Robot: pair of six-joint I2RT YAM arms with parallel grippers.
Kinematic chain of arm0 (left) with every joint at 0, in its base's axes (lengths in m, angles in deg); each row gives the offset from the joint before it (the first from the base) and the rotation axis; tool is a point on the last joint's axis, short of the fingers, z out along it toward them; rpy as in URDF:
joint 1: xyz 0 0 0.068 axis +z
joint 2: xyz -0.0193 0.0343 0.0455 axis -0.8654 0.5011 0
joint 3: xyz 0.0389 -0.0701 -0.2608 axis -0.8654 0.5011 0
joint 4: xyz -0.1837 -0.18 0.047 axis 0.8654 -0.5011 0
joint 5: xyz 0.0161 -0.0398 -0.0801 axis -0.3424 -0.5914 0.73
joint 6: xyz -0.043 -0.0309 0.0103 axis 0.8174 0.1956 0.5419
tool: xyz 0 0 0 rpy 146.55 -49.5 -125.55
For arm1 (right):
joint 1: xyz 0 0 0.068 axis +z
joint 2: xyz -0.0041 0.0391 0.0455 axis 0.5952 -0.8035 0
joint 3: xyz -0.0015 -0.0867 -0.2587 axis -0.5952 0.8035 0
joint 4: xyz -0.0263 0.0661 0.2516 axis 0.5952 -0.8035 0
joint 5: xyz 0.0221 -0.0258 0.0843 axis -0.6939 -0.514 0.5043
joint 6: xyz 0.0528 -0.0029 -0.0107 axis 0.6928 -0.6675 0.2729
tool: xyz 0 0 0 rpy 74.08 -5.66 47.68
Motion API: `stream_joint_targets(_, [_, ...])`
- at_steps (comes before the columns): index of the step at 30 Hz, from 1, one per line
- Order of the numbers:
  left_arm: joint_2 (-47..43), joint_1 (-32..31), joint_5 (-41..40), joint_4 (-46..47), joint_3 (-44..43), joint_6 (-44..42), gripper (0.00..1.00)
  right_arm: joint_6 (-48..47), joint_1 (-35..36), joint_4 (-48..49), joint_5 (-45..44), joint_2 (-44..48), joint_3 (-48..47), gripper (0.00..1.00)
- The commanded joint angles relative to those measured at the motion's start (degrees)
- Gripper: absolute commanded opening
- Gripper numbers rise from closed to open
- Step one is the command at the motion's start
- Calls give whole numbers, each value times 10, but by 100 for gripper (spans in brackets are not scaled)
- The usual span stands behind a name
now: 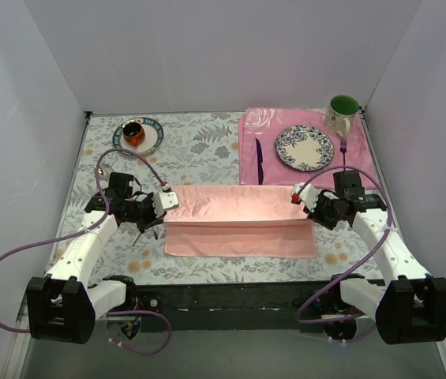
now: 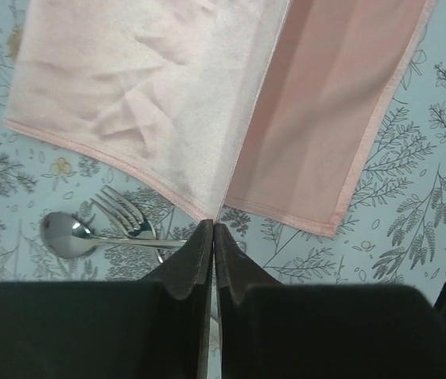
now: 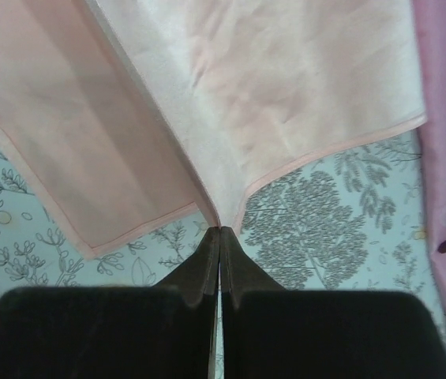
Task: Fold the napkin into a case and place the utensils inside
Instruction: Fold and flatten the napkin into a folded napkin.
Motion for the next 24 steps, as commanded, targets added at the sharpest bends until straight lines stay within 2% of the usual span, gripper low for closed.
stream_joint_targets(1, [10,-15,-10,-6,35,22,0,-16,6,9,-17,-2,44,1])
stream_joint_targets(5, [22,-42,-21,4,52,46,0,-15,7,29,-26,-7,66,1])
stream_joint_targets(9, [13,-68,-52,14,82,32,0,-19,10,28,-31,-10,70,1])
stream_joint_targets(16, [9,-79,-78,31,106,32,0,-20,21,29,-37,-16,80,1])
stream_joint_targets(24, [11,-81,-78,22,75,48,0,-22,29,-2,-37,-3,49,1])
